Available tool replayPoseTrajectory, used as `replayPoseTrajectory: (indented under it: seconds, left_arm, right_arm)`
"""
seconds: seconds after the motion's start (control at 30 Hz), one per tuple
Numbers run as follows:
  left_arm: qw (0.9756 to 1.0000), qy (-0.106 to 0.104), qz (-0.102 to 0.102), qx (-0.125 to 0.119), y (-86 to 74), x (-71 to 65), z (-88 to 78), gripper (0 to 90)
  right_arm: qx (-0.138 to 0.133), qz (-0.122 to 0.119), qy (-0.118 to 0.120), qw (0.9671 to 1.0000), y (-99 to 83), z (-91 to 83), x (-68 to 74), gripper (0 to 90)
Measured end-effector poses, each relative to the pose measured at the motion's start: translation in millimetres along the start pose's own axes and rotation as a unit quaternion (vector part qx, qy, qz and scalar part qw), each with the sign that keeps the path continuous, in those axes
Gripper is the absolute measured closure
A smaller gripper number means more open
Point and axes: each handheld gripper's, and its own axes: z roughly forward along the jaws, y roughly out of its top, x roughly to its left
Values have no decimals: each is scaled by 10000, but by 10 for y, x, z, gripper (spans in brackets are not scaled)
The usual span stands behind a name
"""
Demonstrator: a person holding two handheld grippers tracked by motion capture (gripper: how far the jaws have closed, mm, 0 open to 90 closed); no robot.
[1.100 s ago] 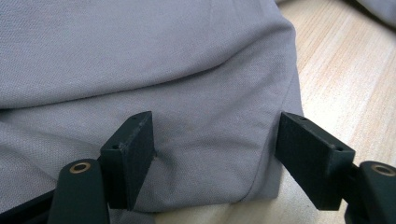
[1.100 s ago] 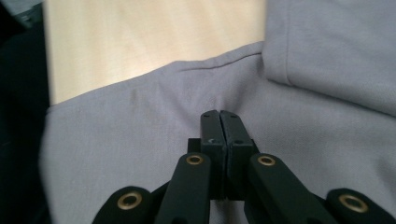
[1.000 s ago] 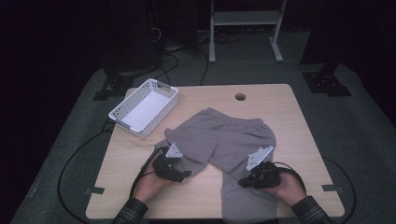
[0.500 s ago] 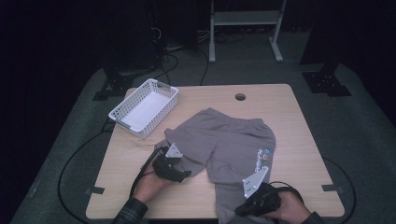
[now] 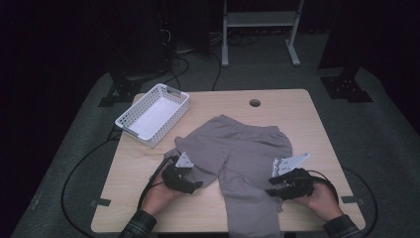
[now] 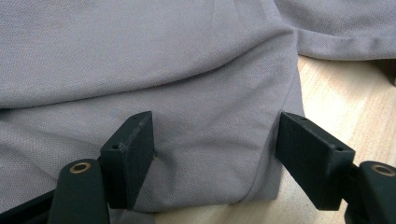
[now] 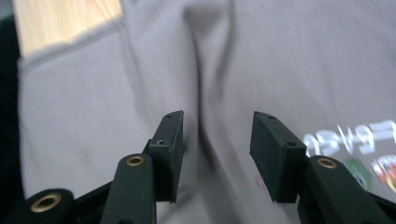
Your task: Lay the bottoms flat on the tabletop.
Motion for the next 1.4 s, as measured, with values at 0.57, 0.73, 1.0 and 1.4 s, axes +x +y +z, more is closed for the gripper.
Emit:
replayPoseTrajectory:
  seconds: [0.57,0.73,1.0,1.4]
  left_arm:
    - [10000,0,9,11,1,-2,0,276]
    - [10000,-1,5,6,0,-2,0,276]
    - [10000,8,11,13,2,-4,1,276]
    - [9996,-182,105,199,17,-101,-31,284]
  right_arm:
    - [554,598,-1394,9869,-277,-116,-356,864]
    - [28,1025,-1632,9813,-302,-253,-506,700]
    - [33,28,-309,9995,-147,-29,-108,485]
    - [600,-522,193,9966,-135,64,182,872]
